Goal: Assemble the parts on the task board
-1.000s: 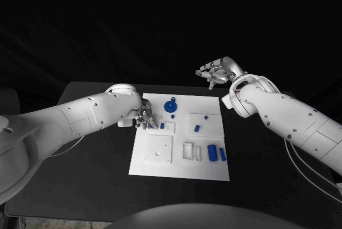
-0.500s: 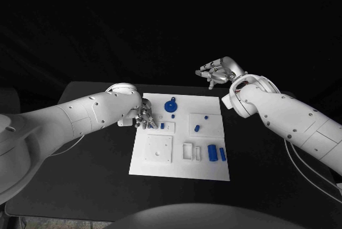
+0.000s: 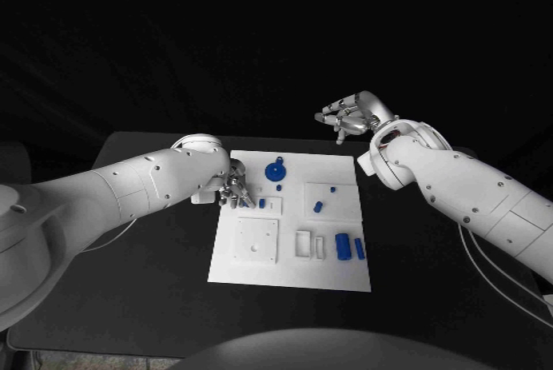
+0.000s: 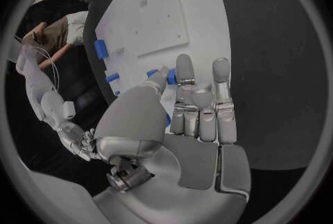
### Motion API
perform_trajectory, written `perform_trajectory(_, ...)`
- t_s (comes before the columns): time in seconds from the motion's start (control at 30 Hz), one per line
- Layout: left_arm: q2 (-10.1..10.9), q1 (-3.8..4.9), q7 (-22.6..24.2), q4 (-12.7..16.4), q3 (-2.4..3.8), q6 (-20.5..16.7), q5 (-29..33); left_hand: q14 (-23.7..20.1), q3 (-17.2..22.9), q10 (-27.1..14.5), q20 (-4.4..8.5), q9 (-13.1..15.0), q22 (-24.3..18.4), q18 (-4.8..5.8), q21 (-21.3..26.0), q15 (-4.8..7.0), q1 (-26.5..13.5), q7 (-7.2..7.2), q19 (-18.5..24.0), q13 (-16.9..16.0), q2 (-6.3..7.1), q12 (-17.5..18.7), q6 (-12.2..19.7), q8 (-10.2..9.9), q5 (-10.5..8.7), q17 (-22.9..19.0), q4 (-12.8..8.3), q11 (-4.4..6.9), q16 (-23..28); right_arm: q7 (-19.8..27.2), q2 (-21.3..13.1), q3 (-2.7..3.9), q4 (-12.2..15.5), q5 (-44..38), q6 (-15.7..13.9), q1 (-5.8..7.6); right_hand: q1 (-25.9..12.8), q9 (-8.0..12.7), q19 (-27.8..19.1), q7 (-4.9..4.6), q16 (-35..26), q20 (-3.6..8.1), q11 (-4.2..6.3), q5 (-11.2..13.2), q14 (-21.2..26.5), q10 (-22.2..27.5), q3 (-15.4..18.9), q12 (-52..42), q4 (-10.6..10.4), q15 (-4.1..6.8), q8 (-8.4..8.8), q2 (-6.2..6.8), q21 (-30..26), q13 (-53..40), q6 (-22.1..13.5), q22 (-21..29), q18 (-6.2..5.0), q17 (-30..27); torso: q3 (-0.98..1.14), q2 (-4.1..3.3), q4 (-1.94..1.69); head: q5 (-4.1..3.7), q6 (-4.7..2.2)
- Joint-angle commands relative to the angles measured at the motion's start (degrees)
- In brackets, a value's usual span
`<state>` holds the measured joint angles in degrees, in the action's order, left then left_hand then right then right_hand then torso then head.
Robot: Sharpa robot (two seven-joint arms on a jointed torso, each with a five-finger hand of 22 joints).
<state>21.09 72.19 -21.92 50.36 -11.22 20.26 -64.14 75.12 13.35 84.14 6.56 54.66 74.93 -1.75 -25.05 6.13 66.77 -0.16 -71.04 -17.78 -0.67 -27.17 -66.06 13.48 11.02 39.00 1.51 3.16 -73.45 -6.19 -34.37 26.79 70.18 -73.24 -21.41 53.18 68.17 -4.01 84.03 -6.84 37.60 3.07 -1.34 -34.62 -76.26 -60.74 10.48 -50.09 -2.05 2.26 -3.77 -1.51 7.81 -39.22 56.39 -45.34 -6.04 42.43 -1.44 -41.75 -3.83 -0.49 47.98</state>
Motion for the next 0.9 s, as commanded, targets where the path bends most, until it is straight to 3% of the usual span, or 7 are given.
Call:
perform_trajectory(0.03, -0.1, -1.15, -1.0, 0.1, -0.63, 0.1, -1.3, -0.3, 6.1, 2.2, 0.03, 0.0, 1.1, -0.16, -0.3, -0.01, 2.5, -0.31, 0.1, -0.1, -1.96, 0.3, 0.3, -0.2, -0.22, 0.1, -6.3, 0.18, -0.3, 0.2, 0.0, 0.00, 0.1, -0.5, 0.6, -0.02, -0.2, 0.0, 1.0, 0.12, -0.2, 0.26, 0.18, -0.2, -0.2, -0.2, -0.1, -0.1, -0.4, 0.03, 0.13, -0.19, 0.2, -0.1, 0.4, 0.1, 0.19, 0.1, 0.00, 0.01, -0.05, -0.06, 0.02)
perform_trajectory(0.4, -0.1, -1.15, -0.9, 0.3, -0.63, -0.6, -1.2, -0.3, 6.1, 2.2, 0.04, 0.1, 1.1, -0.17, -0.3, 0.01, 2.4, -0.33, 0.0, -0.1, -1.97, 0.2, 0.3, -0.2, -0.22, 0.1, -6.3, 0.19, -0.3, 0.2, 0.1, 0.00, 0.1, -0.5, 0.6, -0.02, -0.2, 0.0, 1.0, 0.15, -0.2, 0.28, 0.21, -0.2, -0.3, -0.2, -0.1, -0.2, -0.5, 0.06, 0.14, -0.23, 0.2, -0.1, 0.5, 0.1, 0.20, 0.1, -0.03, 0.01, -0.10, -0.09, 0.01)
perform_trajectory(0.9, -0.1, -1.15, -0.8, 0.4, -0.64, 1.6, -2.5, -0.4, 6.2, 2.2, 0.04, 0.1, 1.1, -0.16, -0.3, 0.01, 2.6, -0.30, 0.1, -0.1, -1.93, 0.3, 0.3, -0.3, -0.07, 0.0, -6.4, 0.18, -0.3, 0.1, 0.0, 0.00, 0.0, -0.6, 0.7, -0.02, -0.3, 0.0, 1.0, 0.16, -0.2, 0.30, 0.22, -0.2, -0.3, -0.3, -0.1, -0.2, -0.5, 0.08, 0.14, -0.21, 0.3, -0.2, 0.5, 0.1, 0.20, 0.1, -0.02, 0.01, -0.07, -0.03, 0.09)
